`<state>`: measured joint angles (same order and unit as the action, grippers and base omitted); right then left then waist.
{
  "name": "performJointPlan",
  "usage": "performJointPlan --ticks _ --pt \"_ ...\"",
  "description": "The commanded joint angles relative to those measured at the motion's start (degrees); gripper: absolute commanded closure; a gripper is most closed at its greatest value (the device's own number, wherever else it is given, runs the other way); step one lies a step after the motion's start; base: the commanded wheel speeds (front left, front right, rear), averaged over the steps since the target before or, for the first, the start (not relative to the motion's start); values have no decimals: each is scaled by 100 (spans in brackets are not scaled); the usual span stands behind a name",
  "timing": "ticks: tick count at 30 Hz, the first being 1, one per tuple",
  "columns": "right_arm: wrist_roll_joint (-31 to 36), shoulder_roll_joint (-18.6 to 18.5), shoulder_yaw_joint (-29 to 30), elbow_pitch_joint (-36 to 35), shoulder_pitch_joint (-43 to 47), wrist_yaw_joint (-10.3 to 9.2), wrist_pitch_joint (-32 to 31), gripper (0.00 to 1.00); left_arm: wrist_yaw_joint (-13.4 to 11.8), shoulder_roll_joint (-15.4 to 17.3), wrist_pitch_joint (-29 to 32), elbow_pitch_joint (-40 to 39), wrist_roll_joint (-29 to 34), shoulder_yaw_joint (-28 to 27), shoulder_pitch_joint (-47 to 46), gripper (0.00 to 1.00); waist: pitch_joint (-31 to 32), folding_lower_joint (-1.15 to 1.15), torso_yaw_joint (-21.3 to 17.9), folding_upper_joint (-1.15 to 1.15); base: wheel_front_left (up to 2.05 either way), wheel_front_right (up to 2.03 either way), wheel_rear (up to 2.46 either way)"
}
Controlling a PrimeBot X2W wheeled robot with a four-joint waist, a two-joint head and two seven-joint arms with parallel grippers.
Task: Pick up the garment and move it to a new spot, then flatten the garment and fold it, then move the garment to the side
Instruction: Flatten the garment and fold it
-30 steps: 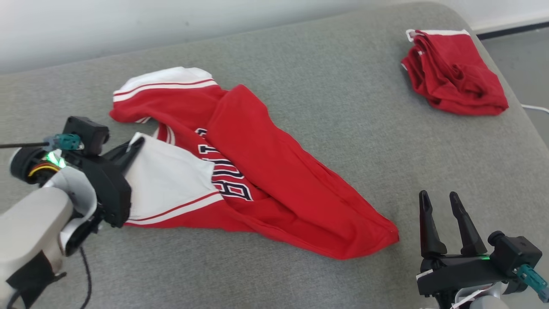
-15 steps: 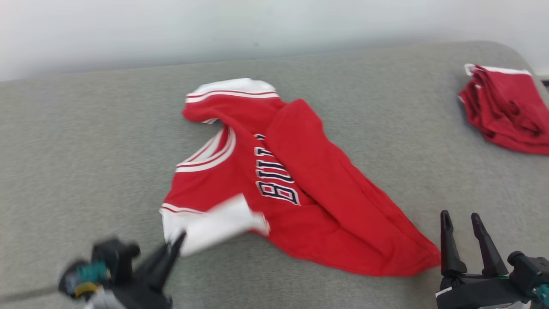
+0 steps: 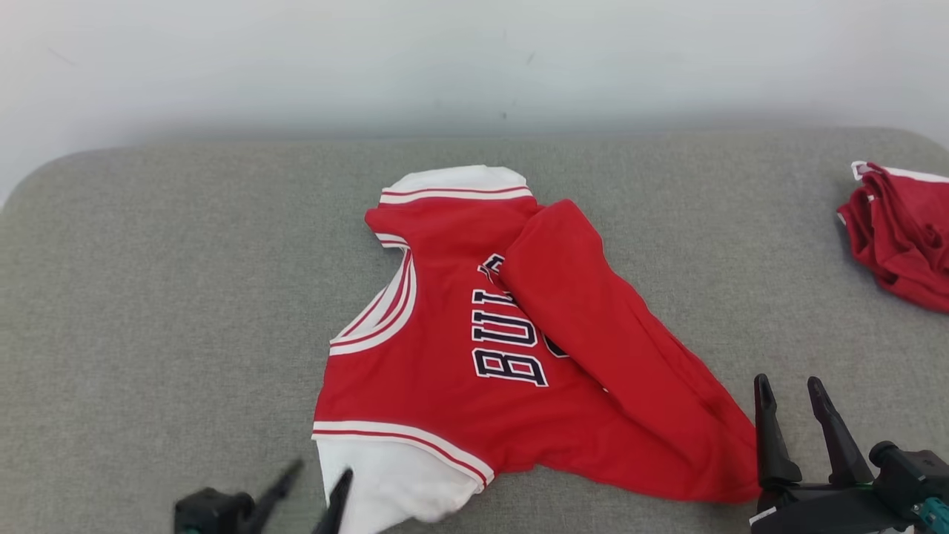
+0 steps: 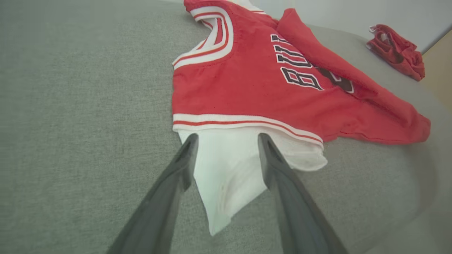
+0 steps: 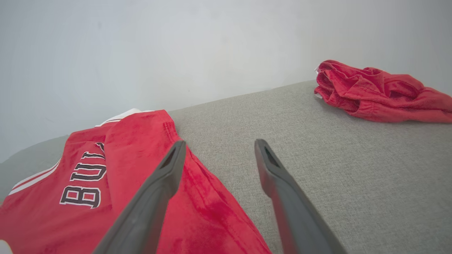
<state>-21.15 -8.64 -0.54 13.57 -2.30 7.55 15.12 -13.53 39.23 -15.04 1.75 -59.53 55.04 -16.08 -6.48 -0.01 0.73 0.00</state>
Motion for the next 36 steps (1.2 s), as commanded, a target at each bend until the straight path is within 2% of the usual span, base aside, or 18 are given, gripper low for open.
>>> performJointPlan --ticks 1,5,9,13,18,28,29,36 --pt "25 -48 -19 -16 47 -15 1 0 23 -82 -15 12 158 -228 96 0 71 1 18 0 0 0 0" --pt "58 -101 -111 -39 43 -15 0 0 15 -492 -15 -7 808 -1300 531 0 151 1 -5 0 0 0 0" --pt "86 -143 -249 -47 7 -15 1 0 20 -980 -16 -73 1740 -2461 975 0 260 1 -44 0 0 0 0" --pt "93 -167 -357 -50 -10 -15 1 0 144 -1484 -17 -172 2506 -3468 1381 0 380 1 -93 0 0 0 0" --pt "109 -130 -495 -76 47 -15 1 0 487 -2058 -17 -258 3249 -4379 1853 0 518 1 -172 0 0 0 0" --pt "47 -163 -583 -163 269 -15 1 0 1218 -2911 -17 -96 4129 -5496 2408 0 645 1 -275 0 0 0 0" --pt "47 -163 -583 -163 269 -15 1 0 1218 -2911 -17 -96 4129 -5496 2408 0 645 1 -275 0 0 0 0" --pt "59 -89 -557 -169 401 -15 1 0 1668 -3271 -17 71 4538 -5902 2464 0 675 1 -279 0 0 0 0"
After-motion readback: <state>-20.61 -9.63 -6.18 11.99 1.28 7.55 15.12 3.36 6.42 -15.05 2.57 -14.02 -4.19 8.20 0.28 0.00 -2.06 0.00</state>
